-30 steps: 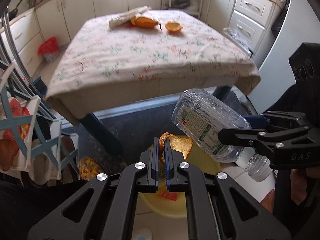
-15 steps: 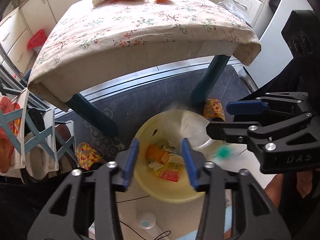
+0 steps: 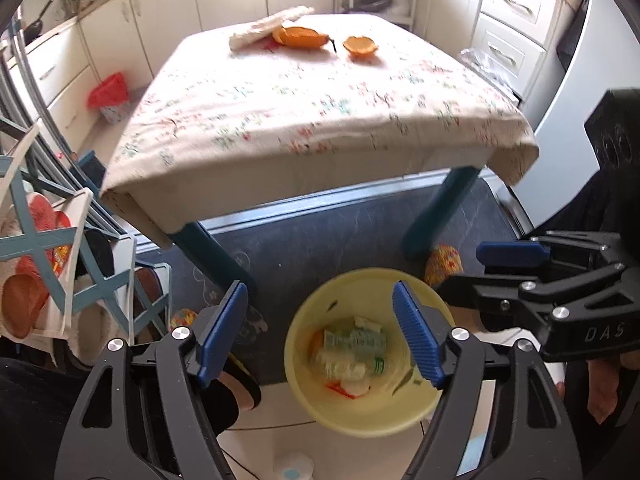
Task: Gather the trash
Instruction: 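Open both tools to drop the bottle and peel into the basin, then move both tools back over the table toward the white bag and peels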
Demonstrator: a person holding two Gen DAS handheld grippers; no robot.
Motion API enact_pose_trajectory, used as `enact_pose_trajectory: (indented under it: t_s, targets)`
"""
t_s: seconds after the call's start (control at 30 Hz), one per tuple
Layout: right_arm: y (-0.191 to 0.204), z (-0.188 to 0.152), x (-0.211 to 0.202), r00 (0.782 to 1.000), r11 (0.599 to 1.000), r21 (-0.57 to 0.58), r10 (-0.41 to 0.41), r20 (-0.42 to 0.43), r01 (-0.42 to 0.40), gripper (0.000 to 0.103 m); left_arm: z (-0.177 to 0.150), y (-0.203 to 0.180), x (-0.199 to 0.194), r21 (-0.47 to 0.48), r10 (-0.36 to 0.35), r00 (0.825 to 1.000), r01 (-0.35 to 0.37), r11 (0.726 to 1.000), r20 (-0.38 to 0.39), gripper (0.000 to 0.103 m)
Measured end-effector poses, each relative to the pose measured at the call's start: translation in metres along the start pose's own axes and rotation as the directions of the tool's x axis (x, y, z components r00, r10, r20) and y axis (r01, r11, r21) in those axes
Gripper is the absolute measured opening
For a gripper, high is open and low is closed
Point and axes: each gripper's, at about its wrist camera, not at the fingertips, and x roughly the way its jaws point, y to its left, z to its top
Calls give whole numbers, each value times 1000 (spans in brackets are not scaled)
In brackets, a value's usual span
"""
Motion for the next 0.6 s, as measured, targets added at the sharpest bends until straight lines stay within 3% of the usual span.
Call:
enact_pose_trajectory:
  t_s: [0.6]
  targets:
    - [8,6,-22,989,998,-55,-26,143,34,65,12,25,-17,-143,40,993,-24,989,108,79]
